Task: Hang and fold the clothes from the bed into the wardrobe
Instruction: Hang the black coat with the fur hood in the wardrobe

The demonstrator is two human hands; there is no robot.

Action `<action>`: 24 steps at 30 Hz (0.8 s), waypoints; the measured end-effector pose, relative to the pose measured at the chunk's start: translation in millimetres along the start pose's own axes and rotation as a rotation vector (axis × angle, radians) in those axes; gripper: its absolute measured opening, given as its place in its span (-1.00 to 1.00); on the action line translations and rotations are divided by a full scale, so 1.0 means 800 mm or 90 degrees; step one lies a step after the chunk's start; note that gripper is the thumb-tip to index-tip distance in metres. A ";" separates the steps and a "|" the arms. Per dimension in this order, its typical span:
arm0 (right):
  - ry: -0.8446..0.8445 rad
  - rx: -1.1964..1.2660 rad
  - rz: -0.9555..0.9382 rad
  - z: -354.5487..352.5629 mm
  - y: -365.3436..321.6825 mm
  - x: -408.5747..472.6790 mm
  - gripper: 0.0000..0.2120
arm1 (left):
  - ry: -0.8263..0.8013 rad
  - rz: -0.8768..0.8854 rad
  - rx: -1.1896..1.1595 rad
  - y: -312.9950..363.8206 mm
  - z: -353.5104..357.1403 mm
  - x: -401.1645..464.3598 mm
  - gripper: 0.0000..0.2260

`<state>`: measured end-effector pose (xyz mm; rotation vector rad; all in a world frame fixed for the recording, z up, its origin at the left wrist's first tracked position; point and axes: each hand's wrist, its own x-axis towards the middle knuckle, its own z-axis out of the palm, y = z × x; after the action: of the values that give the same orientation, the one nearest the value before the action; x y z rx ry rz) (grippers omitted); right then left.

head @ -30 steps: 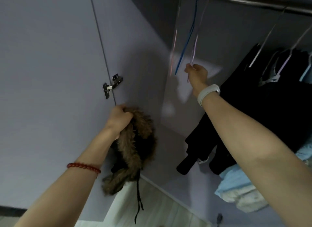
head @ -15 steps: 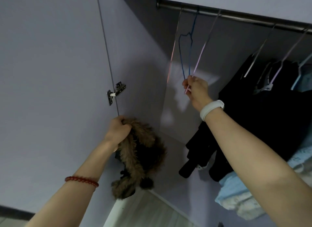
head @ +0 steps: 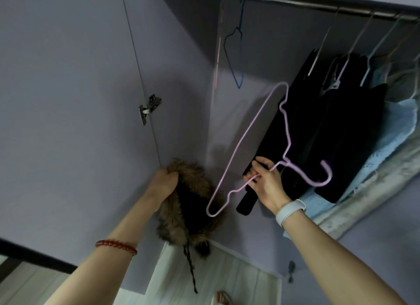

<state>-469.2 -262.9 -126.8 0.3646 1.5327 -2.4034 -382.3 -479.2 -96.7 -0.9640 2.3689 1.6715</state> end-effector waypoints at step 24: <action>0.249 -0.104 -0.100 0.015 0.026 -0.034 -0.71 | -0.054 -0.024 -0.049 -0.011 -0.014 -0.008 -0.72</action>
<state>-437.4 -279.7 -129.8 0.7393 1.9742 -2.4010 -369.5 -487.8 -96.7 -0.9222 2.2349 1.7640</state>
